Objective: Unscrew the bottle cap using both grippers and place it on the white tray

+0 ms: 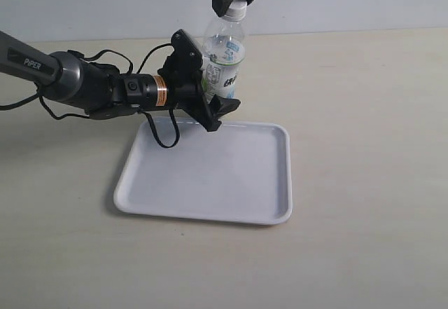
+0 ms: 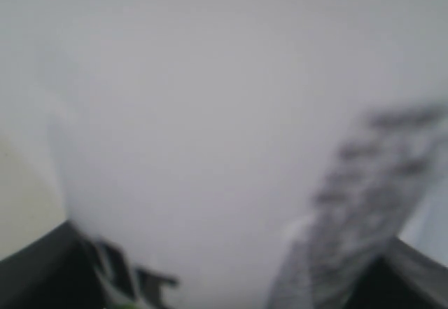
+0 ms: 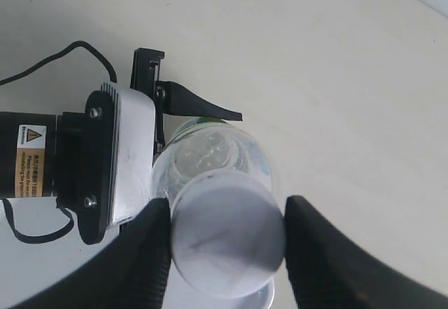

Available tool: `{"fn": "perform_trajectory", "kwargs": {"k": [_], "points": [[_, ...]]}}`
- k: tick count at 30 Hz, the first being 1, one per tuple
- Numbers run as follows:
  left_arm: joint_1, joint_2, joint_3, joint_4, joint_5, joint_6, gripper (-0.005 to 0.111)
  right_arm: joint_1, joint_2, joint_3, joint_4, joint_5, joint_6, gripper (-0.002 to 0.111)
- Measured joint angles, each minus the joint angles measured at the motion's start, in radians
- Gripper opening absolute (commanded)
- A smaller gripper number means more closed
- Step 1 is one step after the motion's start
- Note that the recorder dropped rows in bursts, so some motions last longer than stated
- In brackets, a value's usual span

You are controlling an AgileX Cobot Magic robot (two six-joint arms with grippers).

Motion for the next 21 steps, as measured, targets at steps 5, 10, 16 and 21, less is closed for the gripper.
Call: {"fn": "perform_trajectory", "kwargs": {"k": [5, 10, 16, 21], "points": [[0.000, 0.000, 0.000, 0.000, 0.002, 0.000, 0.000, 0.000, 0.000, 0.000, 0.000, 0.000, 0.000, 0.003], [0.000, 0.000, 0.000, 0.000, 0.002, 0.000, 0.000, 0.000, 0.000, 0.000, 0.000, 0.000, -0.010, 0.000], [0.000, 0.000, 0.000, -0.002, 0.002, -0.002, 0.000, 0.000, 0.000, 0.000, 0.024, 0.000, -0.113, 0.000], [0.000, 0.000, 0.000, -0.002, -0.002, -0.007, 0.000, -0.006, 0.000, 0.000, 0.058, -0.002, -0.259, 0.000]]}}
